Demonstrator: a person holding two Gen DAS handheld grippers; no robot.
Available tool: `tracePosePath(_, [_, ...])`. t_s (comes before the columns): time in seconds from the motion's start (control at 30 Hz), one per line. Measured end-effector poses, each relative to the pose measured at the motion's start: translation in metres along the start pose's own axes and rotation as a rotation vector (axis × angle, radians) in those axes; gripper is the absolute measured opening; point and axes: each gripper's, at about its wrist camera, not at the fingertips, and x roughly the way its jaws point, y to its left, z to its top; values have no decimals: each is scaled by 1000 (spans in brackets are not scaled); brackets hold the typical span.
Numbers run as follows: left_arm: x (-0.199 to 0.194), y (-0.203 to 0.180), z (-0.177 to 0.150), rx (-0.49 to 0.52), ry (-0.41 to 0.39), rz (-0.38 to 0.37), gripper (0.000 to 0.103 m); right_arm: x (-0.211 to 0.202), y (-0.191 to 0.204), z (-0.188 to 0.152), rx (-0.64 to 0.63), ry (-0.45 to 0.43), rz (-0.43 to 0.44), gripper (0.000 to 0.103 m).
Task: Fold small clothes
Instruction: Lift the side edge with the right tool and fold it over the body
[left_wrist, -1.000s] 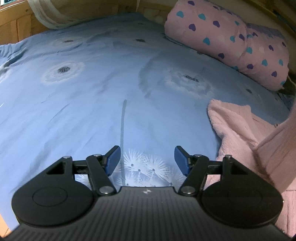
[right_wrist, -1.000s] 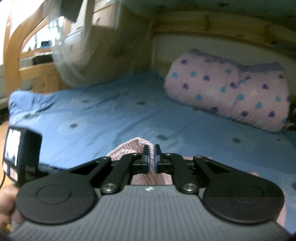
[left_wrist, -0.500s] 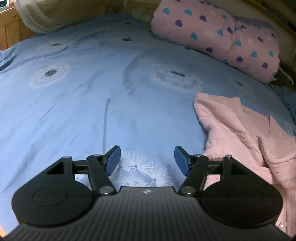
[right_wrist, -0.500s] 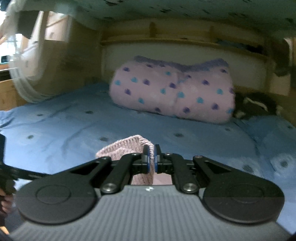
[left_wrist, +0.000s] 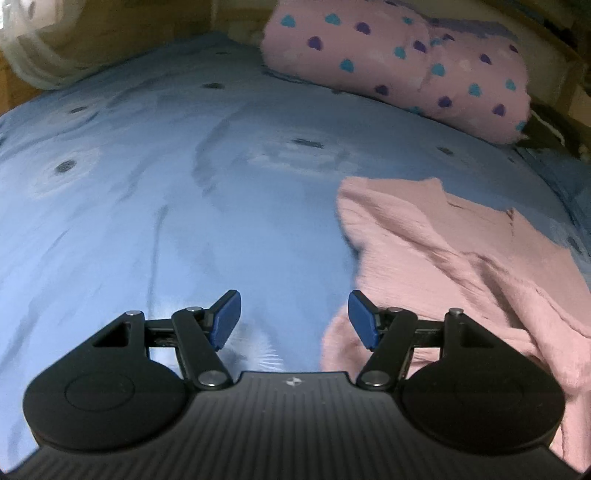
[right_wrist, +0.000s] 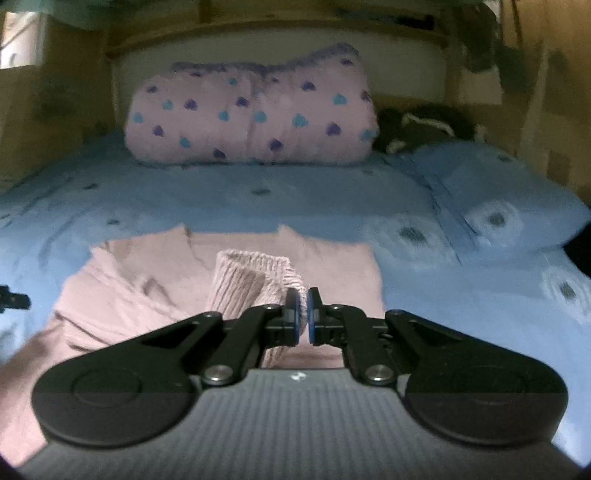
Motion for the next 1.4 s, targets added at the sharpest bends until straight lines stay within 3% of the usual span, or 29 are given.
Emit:
tracePosePath(0.3, [4,-50,8,68,5,-80,70,29,-46,-24,116,154,-77,8])
tracePosePath(0.53, [27,-76,23,132,37,-70,70,24,-57,-24,3,263,-40,10])
tracePosePath(0.7, [47,-74,26,114,48,-62,70,-5,-61,12,-68,247,56,10])
tracePosePath(0.83, [52,-72,29,114,43,-62,70,1,-51,37,-94,198,146,10])
tracePosePath(1.0, [57,-65,33,101,56,-77,70,58,-11,53,-68,219,340,10])
tracePosePath(1.17, [65,-55,38,82,67,-38,70,124,45,59,21,329,560,11])
tracePosePath(1.23, [69,-53,39,84,78,-8,70,144,68,59,10,344,602,11])
tracePosePath(1.4, [72,-50,40,69,85,1,70,183,111,52,-57,396,604,11])
